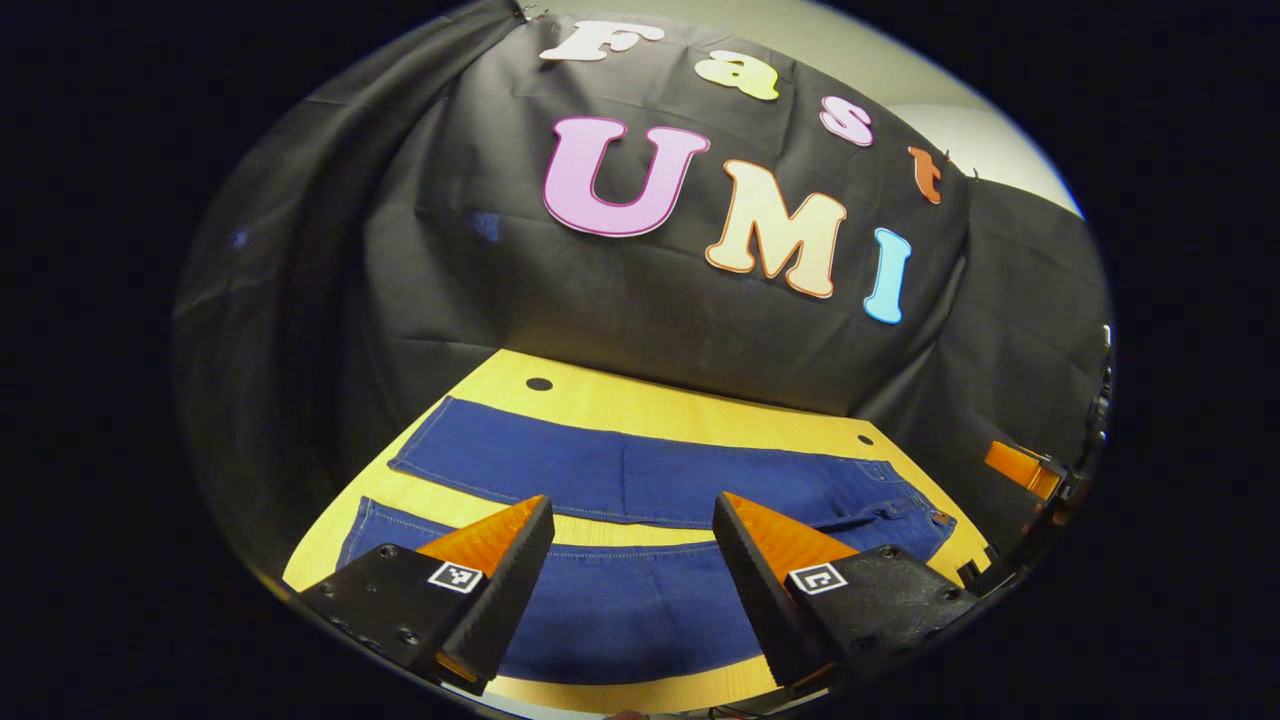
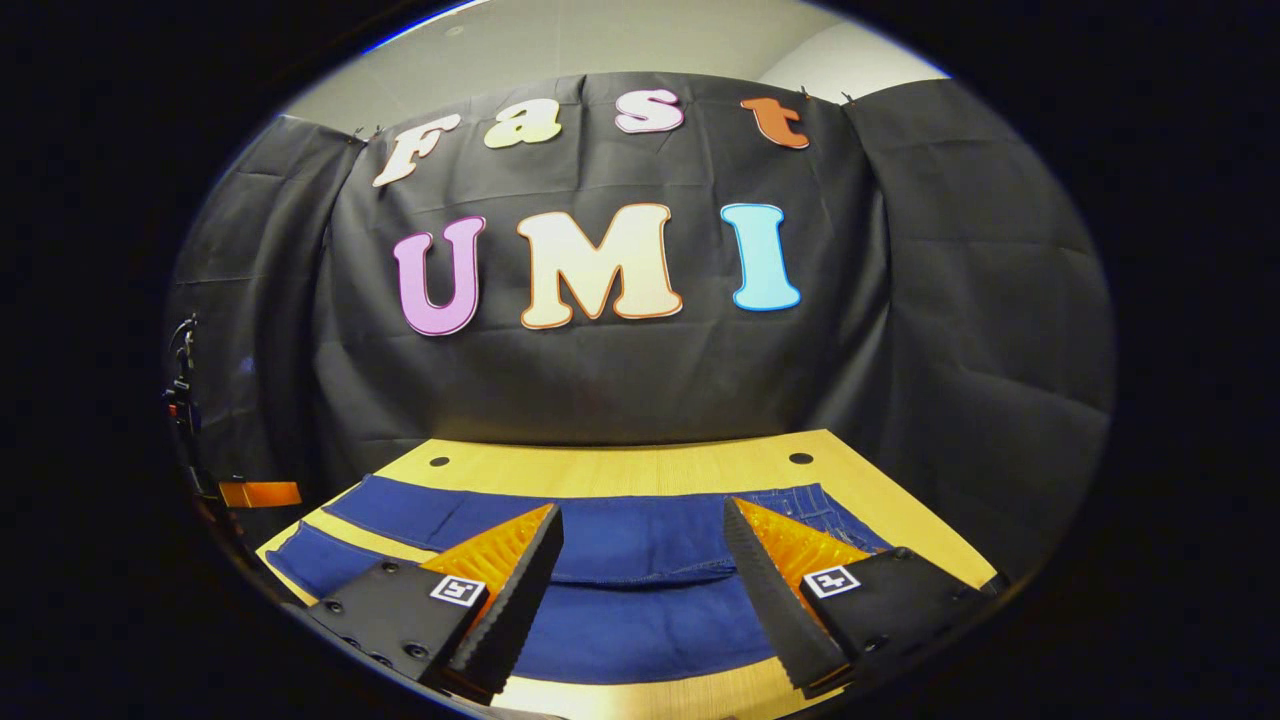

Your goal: Grasp the waist and the cuffs of the jeans and fold them to make the two legs overlap; first hold the waist and fold one-third of the jeans toward the cuffs, then hold the cuffs and fold the remaining one-third in the same direction to finish folding.

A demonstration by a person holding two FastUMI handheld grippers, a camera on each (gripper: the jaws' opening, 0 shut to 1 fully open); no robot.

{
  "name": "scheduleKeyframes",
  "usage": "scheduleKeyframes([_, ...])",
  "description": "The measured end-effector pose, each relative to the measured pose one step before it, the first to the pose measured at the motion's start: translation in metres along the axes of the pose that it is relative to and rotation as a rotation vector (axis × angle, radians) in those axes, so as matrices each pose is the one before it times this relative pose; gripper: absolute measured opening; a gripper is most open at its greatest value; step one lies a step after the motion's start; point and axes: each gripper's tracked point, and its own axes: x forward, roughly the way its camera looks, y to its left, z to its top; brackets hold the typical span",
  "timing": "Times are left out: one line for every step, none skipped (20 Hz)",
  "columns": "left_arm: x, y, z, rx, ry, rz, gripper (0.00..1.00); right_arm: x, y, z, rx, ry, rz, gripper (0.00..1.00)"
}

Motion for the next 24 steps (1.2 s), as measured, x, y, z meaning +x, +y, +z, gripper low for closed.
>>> scheduleKeyframes([0.00020, 0.00358, -0.00262, -0.00200, 0.00552, -0.00060, 0.95, -0.00128, -0.00143, -0.00062, 0.00201, 0.00180, -0.00517, 0.96])
scheduleKeyframes([-0.00064, 0.00357, -0.00178, 0.00189, 0.00860, -0.00139, 0.95, -0.00086, -0.00160, -0.00289, 0.00081, 0.00566, -0.00580, 0.96])
scheduleKeyframes([0.00063, 0.00335, -0.00498, 0.00824, 0.01464, -0.00158, 0.95, -0.00102, -0.00115, -0.00279, 0.00099, 0.00935, -0.00198, 0.99])
scheduleKeyframes([0.00037, 0.00338, -0.00439, 0.01484, 0.01667, 0.00175, 0.95, -0.00190, 0.00058, -0.00349, 0.00008, 0.00771, -0.00014, 0.99])
scheduleKeyframes([0.00075, 0.00281, -0.00519, 0.02235, 0.02185, -0.00331, 0.95, -0.00186, -0.00027, -0.00266, -0.00320, 0.01013, -0.00020, 0.96])
scheduleKeyframes([-0.00165, 0.00165, -0.00770, 0.03246, 0.02964, -0.01163, 0.95, -0.00284, -0.00177, -0.00380, -0.00644, 0.01089, -0.00447, 0.96])
scheduleKeyframes([0.00078, -0.00113, -0.00670, 0.04877, 0.03667, -0.01689, 0.95, -0.00258, -0.00056, -0.00131, -0.00689, 0.00783, -0.00270, 0.99])
scheduleKeyframes([-0.00059, 0.00059, -0.00890, 0.05466, 0.03041, -0.02627, 0.95, -0.00316, 0.00057, 0.00051, -0.00667, 0.00133, 0.00037, 0.96])
scheduleKeyframes([0.00011, -0.00292, -0.00682, 0.06043, 0.03065, -0.03232, 0.95, -0.00302, 0.00037, 0.00175, -0.00619, 0.00068, 0.00173, 0.99])
scheduleKeyframes([0.00175, -0.00262, -0.00915, 0.06299, 0.04736, -0.03859, 0.95, -0.00244, 0.00061, -0.00189, -0.00482, 0.00593, 0.00079, 0.99])
scheduleKeyframes([-0.00009, -0.00449, -0.01343, 0.05739, 0.04733, -0.04409, 0.95, -0.00142, -0.00013, -0.00142, -0.00242, 0.00845, 0.00193, 0.96])
scheduleKeyframes([0.00109, -0.00643, -0.01196, 0.04994, 0.04727, -0.05008, 0.95, -0.00154, -0.00041, -0.00236, -0.00150, 0.00595, 0.00062, 0.99])
scheduleKeyframes([0.00006, -0.00609, -0.01534, 0.04820, 0.05037, -0.04475, 0.95, -0.00195, -0.00069, -0.00162, -0.00145, 0.00701, -0.00402, 0.99])
scheduleKeyframes([0.00157, -0.00624, -0.01262, 0.04600, 0.04445, -0.04166, 0.95, -0.00179, -0.00150, -0.00390, -0.00070, 0.01003, -0.00713, 0.96])
scheduleKeyframes([-0.00051, -0.00368, -0.00936, 0.04776, 0.04169, -0.03672, 0.95, -0.00176, -0.00094, -0.00383, 0.00146, 0.00922, -0.00555, 0.99])
scheduleKeyframes([0.00186, -0.00489, -0.00903, 0.03932, 0.03708, -0.03983, 0.95, -0.00317, 0.00009, -0.00379, 0.00180, 0.00864, -0.00448, 0.99])
scheduleKeyframes([0.00412, -0.00336, -0.00923, 0.03091, 0.03548, -0.03661, 0.95, -0.00379, -0.00070, -0.00363, -0.00099, 0.01055, -0.00420, 0.99])
scheduleKeyframes([0.00336, -0.00189, -0.00891, 0.02471, 0.04155, -0.03543, 0.95, -0.00207, -0.00087, -0.00672, -0.00572, 0.01347, -0.00545, 0.99])
scheduleKeyframes([0.00181, 0.00190, -0.00900, 0.02253, 0.04499, -0.01866, 0.93, -0.00170, -0.00199, -0.00417, -0.00961, 0.01263, -0.00687, 0.99])
scheduleKeyframes([0.00131, 0.00167, -0.00778, 0.01808, 0.04320, -0.00999, 0.93, -0.00266, -0.00205, -0.00365, -0.01204, 0.00780, -0.00749, 0.99])
scheduleKeyframes([0.00244, -0.00143, -0.00525, 0.01373, 0.02461, -0.01040, 0.91, -0.00222, -0.00206, -0.00077, -0.00856, 0.00132, -0.00556, 0.99])
scheduleKeyframes([0.00237, -0.00241, -0.00321, 0.00734, 0.02045, -0.01894, 0.92, -0.00222, -0.00304, -0.00208, -0.00180, 0.00303, -0.00780, 1.00])
scheduleKeyframes([0.00046, -0.00441, -0.00493, 0.00720, 0.02419, -0.02458, 0.92, -0.00044, -0.00255, -0.00168, 0.00418, 0.00702, -0.00676, 0.99])
scheduleKeyframes([0.00001, -0.00448, -0.00545, 0.01643, 0.03010, -0.02302, 0.92, -0.00044, -0.00177, -0.00346, 0.00740, 0.00656, -0.00522, 0.99])
